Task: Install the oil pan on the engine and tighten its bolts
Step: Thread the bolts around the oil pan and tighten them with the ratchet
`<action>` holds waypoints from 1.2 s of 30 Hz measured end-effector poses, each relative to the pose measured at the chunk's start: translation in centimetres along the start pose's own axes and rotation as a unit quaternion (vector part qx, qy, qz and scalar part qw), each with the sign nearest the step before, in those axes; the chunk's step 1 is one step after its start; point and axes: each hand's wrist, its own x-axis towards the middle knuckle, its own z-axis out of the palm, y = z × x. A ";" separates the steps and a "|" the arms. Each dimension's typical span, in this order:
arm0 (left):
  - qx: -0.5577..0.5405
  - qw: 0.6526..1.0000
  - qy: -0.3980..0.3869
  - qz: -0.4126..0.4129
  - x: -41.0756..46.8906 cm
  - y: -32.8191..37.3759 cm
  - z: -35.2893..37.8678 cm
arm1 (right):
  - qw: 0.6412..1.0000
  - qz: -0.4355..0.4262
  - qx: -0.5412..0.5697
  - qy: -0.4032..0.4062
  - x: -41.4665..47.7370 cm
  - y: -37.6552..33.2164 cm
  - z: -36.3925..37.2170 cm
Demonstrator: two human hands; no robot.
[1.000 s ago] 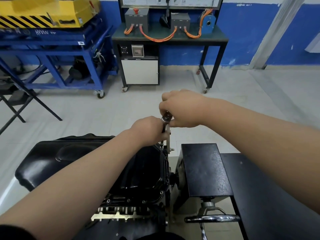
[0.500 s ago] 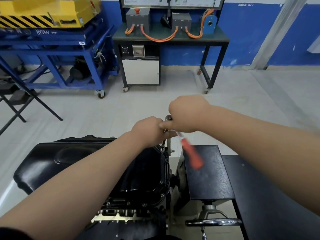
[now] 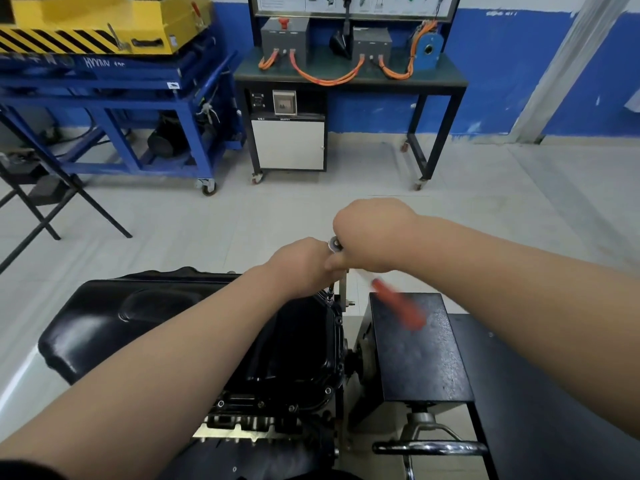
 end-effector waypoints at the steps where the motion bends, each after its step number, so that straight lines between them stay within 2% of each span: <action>1: 0.011 1.000 0.003 0.024 -0.1 0.0 0.0 | 0.999 -0.045 -0.007 -0.006 0.0 0.4 -0.3; 2: 0.017 0.999 0.004 0.043 -0.1 -0.1 0.0 | 0.997 -0.079 -0.006 -0.012 0.0 1.0 -0.6; 4: 0.022 0.998 0.007 0.052 -0.1 -0.1 -0.3 | 0.996 -0.086 0.009 -0.009 -0.3 1.4 -0.8; 7: 0.000 1.000 0.028 -0.001 -0.1 -0.1 -0.3 | 1.000 0.017 -0.001 0.022 -0.5 0.3 0.0; 9: -0.024 0.999 0.021 -0.025 -0.1 0.2 -0.2 | 0.997 0.079 0.015 0.006 -0.6 -0.3 0.1; 10: -0.024 0.999 0.015 -0.019 -0.1 0.4 -0.1 | 0.998 0.066 0.017 -0.005 -0.5 -0.2 0.0; 13: 0.005 1.000 0.002 0.022 -0.3 0.5 0.2 | 0.997 -0.061 0.007 -0.048 -0.8 1.2 -0.8; 15: 0.012 1.000 0.015 0.020 -0.3 0.4 0.3 | 0.996 -0.080 0.013 -0.032 -1.2 1.6 -0.9; 17: 0.002 0.999 0.033 -0.006 -0.3 0.3 0.3 | 1.000 -0.026 -0.008 0.006 -1.3 0.7 -0.4; 20: -0.047 0.998 0.048 -0.018 -0.3 0.4 0.5 | 0.995 0.097 0.016 -0.009 -0.9 -0.6 0.1; 21: -0.046 0.998 0.051 -0.011 -0.3 0.5 0.6 | 0.995 0.094 0.026 -0.012 -0.9 -0.5 0.1; 24: 0.006 0.999 0.026 0.020 -0.3 0.3 0.7 | 0.999 -0.035 0.019 -0.025 -1.1 0.7 -0.3; 26: 0.018 0.999 0.020 0.032 -0.3 0.0 0.7 | 0.996 -0.072 0.040 -0.028 -1.5 1.5 -0.3; 29: 0.014 0.999 0.027 -0.011 -0.2 0.2 0.6 | 0.999 0.001 0.043 0.026 -1.7 0.7 0.7; 31: -0.020 0.999 0.027 -0.038 -0.1 0.5 0.6 | 0.996 0.081 0.037 0.030 -1.5 -0.1 1.1; 32: -0.026 0.999 0.027 -0.038 -0.1 0.6 0.6 | 0.995 0.089 0.038 0.024 -1.4 -0.2 1.0; 36: 0.035 0.999 0.024 0.029 -0.4 0.2 0.7 | 0.996 -0.067 0.047 -0.021 -1.1 1.0 0.0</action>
